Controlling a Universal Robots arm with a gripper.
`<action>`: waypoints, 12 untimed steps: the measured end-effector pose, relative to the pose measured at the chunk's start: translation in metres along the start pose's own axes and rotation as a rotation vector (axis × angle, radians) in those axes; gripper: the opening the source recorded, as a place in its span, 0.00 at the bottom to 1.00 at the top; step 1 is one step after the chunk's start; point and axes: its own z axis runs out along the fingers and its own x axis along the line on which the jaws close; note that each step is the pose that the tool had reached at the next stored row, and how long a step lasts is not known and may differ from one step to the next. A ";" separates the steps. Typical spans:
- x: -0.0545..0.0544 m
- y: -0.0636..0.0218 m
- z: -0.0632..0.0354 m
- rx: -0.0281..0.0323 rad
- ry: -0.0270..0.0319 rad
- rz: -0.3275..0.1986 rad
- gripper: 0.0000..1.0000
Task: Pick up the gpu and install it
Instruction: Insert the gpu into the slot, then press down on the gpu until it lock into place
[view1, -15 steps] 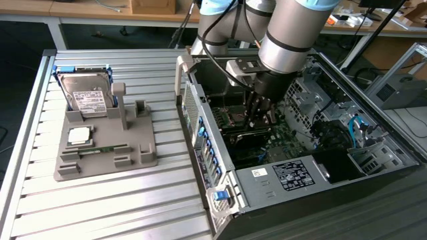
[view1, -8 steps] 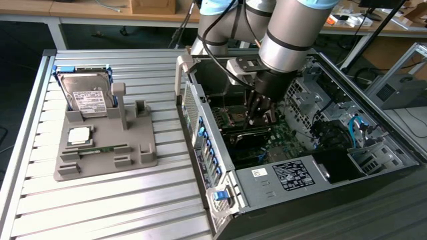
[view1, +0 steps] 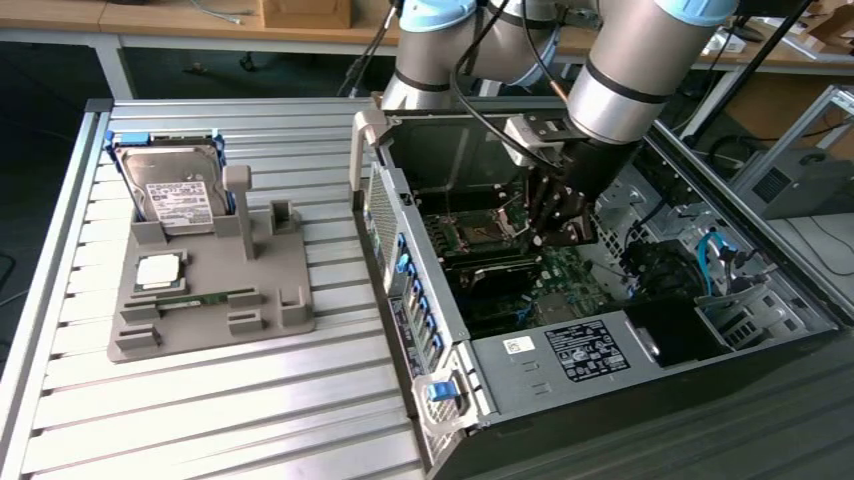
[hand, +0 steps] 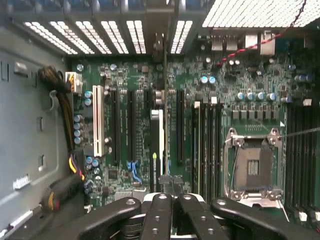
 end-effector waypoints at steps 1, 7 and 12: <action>0.000 0.0000 0.0000 0.0000 0.0000 0.000 0.11; 0.000 -0.0001 0.0000 0.0000 0.0000 0.000 0.11; 0.000 0.0089 0.0004 0.0000 0.0000 0.000 0.11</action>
